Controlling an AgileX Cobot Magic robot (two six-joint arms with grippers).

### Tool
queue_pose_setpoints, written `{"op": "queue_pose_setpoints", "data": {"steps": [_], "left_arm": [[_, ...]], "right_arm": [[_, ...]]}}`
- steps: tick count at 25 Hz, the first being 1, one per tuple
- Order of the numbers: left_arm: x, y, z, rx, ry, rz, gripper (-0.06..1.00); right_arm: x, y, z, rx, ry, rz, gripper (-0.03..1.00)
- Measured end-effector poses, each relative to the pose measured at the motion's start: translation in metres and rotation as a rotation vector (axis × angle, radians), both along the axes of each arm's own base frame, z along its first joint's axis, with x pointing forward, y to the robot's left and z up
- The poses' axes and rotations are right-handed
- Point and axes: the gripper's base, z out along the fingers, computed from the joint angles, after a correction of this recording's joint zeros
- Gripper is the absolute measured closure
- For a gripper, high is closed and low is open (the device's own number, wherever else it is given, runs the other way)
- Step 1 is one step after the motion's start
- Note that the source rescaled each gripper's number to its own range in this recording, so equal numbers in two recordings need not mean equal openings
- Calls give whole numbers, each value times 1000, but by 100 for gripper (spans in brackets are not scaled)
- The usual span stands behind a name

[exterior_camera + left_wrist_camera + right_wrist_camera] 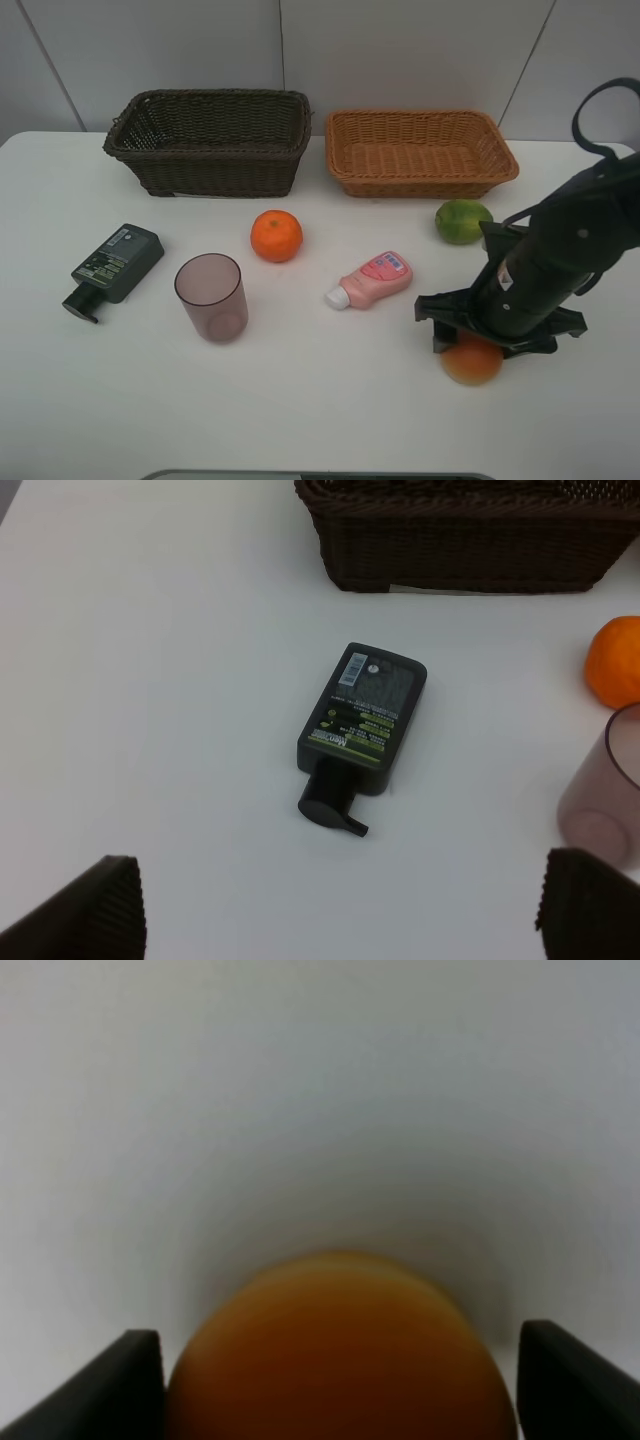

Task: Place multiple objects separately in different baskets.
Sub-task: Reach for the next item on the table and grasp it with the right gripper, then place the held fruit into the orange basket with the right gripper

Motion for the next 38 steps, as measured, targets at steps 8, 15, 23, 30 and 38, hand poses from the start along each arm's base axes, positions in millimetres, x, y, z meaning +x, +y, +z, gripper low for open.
{"op": "queue_pose_setpoints", "data": {"steps": [8,15,23,30,38], "left_arm": [[0,0,0,0,0,0,-6],[0,0,0,0,0,0,-6],[0,0,0,1,0,1,-6],[0,0,0,1,0,1,-6],[0,0,0,1,0,1,-6]], "right_arm": [[0,0,0,6,1,-8,84],[0,1,0,11,4,-18,85],[0,1,0,11,4,-18,85],[0,1,0,11,4,-18,85],[0,1,0,12,4,-19,85]]}}
